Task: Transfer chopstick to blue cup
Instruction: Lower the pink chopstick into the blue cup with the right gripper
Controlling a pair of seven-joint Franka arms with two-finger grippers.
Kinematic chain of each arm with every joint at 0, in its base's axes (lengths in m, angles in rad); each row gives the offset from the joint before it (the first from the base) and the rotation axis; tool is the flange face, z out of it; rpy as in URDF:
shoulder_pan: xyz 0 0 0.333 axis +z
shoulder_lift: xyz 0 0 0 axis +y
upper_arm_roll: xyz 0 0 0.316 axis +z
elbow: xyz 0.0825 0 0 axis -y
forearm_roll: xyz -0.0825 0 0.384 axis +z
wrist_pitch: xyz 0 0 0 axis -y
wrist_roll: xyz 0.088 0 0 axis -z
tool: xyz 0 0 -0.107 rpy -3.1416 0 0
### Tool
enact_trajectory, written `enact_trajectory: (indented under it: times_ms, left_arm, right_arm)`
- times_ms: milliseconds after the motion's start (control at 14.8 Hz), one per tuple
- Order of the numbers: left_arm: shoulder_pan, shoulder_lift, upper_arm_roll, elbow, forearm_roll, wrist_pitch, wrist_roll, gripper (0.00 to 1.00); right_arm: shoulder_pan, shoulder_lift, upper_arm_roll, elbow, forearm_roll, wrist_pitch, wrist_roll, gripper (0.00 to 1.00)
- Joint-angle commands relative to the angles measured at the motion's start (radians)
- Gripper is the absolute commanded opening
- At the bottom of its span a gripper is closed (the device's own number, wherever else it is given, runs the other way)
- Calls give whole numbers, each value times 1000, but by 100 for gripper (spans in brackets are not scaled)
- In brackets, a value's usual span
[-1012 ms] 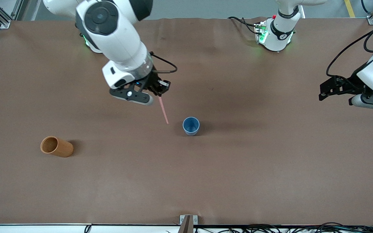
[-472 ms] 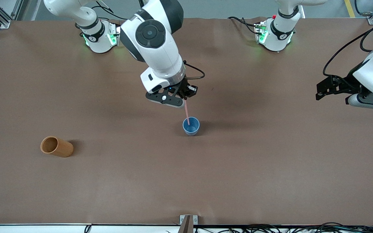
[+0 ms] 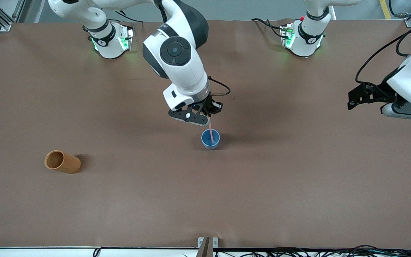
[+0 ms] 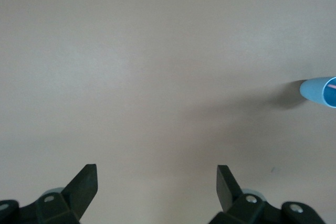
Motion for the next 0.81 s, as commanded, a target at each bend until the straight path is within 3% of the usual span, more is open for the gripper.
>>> enact_trajectory:
  times_ms: [0, 202, 540, 607, 742]
  left_arm:
    - [6, -33, -29, -18, 22, -9, -21, 100]
    - [8, -36, -29, -18, 19, -6, -22, 100]
    - [23, -32, -29, -16, 12, -2, -15, 100]
    - [23, -30, -29, -16, 12, -2, -15, 100]
    - [25, -30, -28, -16, 12, -2, -15, 100]
  right_arm:
    - [27, 12, -10, -16, -34, 42, 15, 3]
    - [39, 12, -11, -44, -50, 42, 10, 9]
    - [36, 13, -11, -44, -67, 42, 1, 35]
    - [33, 12, -11, -42, -67, 42, -1, 42]
    - [24, 10, -11, -39, -64, 41, -5, 65]
